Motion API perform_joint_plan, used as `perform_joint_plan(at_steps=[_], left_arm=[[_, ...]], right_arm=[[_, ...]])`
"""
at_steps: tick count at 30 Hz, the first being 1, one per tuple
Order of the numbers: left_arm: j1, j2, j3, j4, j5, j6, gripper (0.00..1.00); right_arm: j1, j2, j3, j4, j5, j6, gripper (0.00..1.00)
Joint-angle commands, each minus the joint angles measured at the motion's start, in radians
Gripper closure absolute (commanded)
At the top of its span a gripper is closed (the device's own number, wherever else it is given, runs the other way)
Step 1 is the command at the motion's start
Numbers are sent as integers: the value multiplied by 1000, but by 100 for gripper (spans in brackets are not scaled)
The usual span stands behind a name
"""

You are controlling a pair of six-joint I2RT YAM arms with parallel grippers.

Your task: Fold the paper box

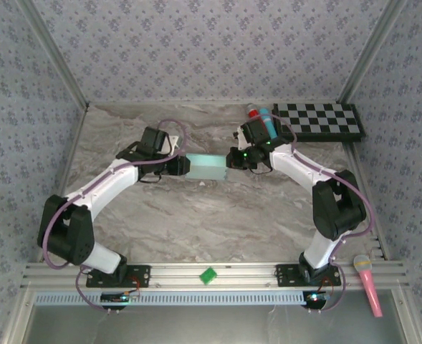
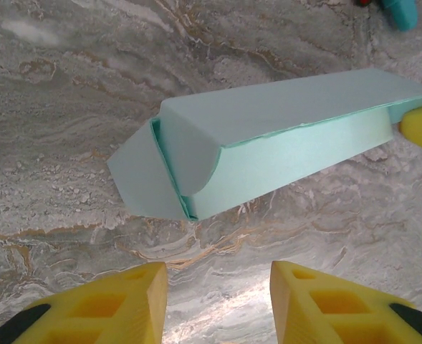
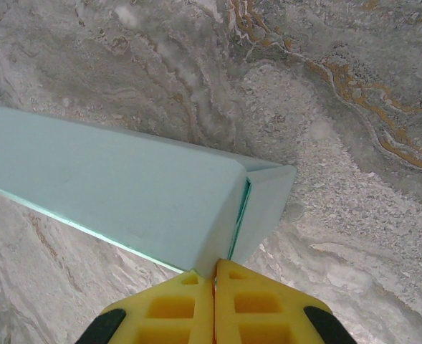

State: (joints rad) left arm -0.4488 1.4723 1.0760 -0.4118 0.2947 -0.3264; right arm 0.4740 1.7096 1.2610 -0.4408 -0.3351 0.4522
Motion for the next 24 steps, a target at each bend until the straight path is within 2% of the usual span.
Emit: perform_joint_plan(at_steps=[1, 7, 17, 20, 24], left_arm=[[14, -28, -12, 29, -5, 0, 58], [33, -27, -10, 63, -12, -26, 59], [64, -38, -9, 148, 39, -79, 59], [73, -35, -9, 171, 57, -95, 58], [77, -20, -6, 202, 76, -121, 50]], right_arm=[[6, 33, -13, -87, 23, -7, 92], [6, 34, 16, -98, 23, -12, 92], [8, 49, 44, -111, 23, -20, 91], [9, 50, 44, -112, 23, -20, 91], [12, 54, 46, -113, 23, -21, 91]])
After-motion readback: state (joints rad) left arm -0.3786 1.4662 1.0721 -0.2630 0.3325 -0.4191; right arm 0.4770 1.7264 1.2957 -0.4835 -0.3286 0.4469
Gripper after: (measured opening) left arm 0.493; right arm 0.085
